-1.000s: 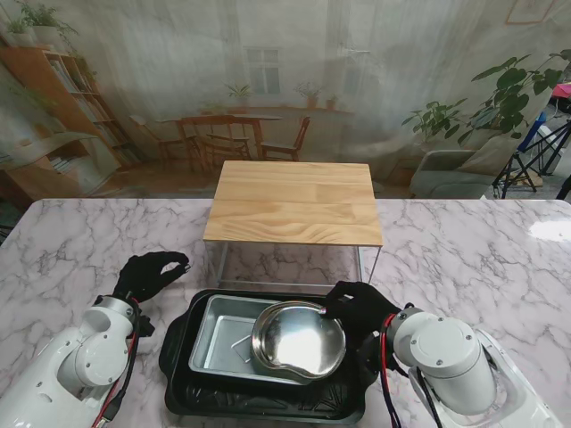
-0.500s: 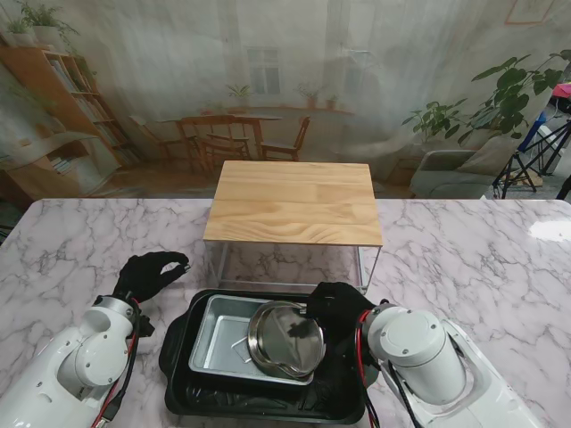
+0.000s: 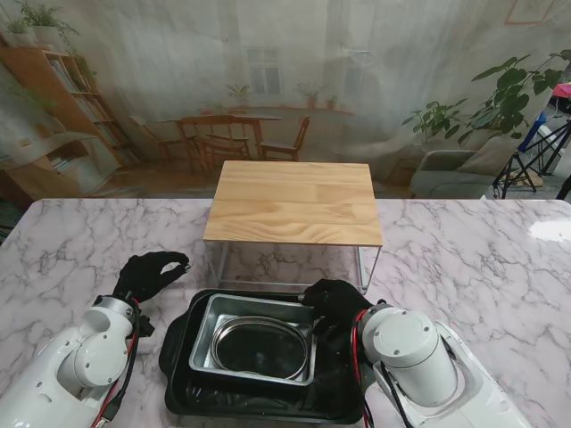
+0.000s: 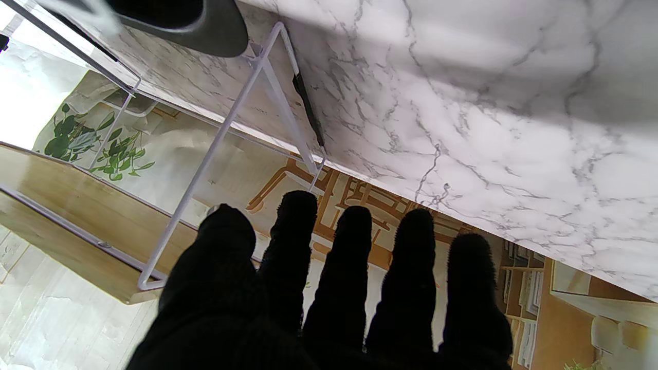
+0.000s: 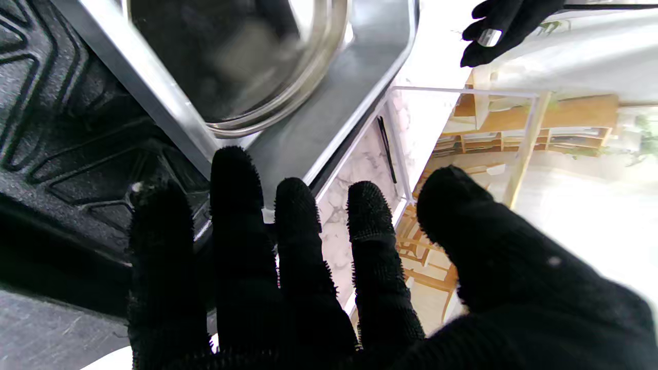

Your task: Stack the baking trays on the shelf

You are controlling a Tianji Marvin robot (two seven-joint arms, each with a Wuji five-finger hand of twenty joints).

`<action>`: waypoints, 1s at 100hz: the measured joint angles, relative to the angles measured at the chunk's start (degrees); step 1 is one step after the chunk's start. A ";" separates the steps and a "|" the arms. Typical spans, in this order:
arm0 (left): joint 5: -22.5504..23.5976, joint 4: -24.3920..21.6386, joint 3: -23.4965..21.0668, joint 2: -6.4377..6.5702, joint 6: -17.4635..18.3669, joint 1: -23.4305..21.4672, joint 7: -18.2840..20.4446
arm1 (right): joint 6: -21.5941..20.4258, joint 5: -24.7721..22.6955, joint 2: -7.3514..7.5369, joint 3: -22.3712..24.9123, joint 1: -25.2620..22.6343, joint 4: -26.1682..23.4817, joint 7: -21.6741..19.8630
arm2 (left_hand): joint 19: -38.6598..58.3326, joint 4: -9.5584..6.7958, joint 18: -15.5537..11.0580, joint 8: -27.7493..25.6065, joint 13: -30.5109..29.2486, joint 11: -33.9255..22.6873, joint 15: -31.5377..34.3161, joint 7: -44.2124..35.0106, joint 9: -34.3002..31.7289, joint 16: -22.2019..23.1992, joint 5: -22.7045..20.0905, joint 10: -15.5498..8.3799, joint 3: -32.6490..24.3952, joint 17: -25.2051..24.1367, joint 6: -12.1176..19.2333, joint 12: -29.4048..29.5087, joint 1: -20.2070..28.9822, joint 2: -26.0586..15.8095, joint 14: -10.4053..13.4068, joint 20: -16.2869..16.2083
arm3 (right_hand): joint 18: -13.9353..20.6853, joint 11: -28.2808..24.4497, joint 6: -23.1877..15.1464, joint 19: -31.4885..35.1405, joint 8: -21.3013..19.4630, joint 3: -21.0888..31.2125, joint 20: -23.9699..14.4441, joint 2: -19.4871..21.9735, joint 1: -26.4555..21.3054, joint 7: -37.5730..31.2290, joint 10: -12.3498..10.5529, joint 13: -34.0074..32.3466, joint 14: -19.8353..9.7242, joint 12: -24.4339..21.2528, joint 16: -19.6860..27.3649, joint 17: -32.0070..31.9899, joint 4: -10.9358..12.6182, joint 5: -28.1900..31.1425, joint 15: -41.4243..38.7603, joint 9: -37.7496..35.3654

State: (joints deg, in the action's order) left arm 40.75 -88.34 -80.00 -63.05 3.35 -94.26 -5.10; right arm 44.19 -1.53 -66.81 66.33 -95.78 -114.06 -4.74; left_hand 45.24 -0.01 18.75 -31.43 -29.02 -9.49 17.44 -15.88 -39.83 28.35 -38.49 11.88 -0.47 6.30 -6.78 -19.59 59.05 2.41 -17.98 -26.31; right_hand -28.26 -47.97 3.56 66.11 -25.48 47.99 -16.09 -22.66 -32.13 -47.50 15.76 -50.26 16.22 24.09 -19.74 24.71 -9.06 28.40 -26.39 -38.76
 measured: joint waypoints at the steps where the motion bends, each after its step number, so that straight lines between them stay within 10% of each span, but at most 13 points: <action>1: 0.00 0.00 0.00 0.00 0.00 0.00 0.00 | -0.17 0.00 0.01 0.16 -0.14 -0.11 -0.07 | 0.00 0.00 0.00 0.00 0.00 0.00 0.00 0.00 0.00 0.00 0.00 0.00 0.00 0.00 0.00 0.00 0.00 0.00 0.00 0.00 | 0.00 0.06 0.00 -0.04 -0.27 -0.08 -0.13 0.19 0.00 0.54 -0.03 0.81 0.00 -0.13 0.00 -0.57 0.00 -0.53 0.00 0.41; 59: 0.11 -0.04 -0.10 0.00 -0.05 -0.09 -0.06 | -10.17 -1.40 1.83 12.11 -10.91 -7.65 -4.63 | 0.00 0.00 0.00 0.00 0.00 0.00 0.00 0.00 -0.01 0.00 0.00 0.00 0.00 -0.01 0.00 0.00 0.00 -0.01 0.00 0.00 | 7.56 6.08 -1.30 -8.22 -1.18 -6.37 -4.86 3.93 5.81 3.86 -2.79 21.93 -3.58 -3.19 2.29 -17.88 1.07 -3.13 2.50 16.15; 100: -0.46 -0.38 -0.28 -0.04 0.08 -0.43 -0.53 | -26.61 -11.72 1.74 20.97 -20.15 -7.02 0.98 | 0.00 0.00 0.00 0.02 0.00 0.00 0.00 0.00 -0.01 0.00 0.00 0.00 0.00 -0.02 -0.02 0.00 0.00 -0.05 0.00 0.00 | 8.29 12.01 -2.04 -14.54 -1.04 -7.54 -6.93 4.03 7.50 10.09 -3.52 25.92 -4.70 -5.96 3.60 -20.36 1.18 -1.29 8.23 19.01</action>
State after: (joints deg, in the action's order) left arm 40.29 -88.72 -80.28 -63.10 3.43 -94.69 -5.63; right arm 17.58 -13.26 -65.07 87.30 -115.94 -121.08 -3.76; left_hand 45.24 -0.01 18.75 -31.42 -29.02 -9.49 17.44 -15.88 -39.84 28.35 -38.49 11.88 -0.47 6.28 -6.80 -19.59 59.05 2.36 -17.98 -26.31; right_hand -19.97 -35.96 1.52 51.57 -26.52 40.44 -23.03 -18.63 -24.63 -37.41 12.24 -24.34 11.52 18.13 -16.14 4.35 -7.89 27.11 -18.15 -19.75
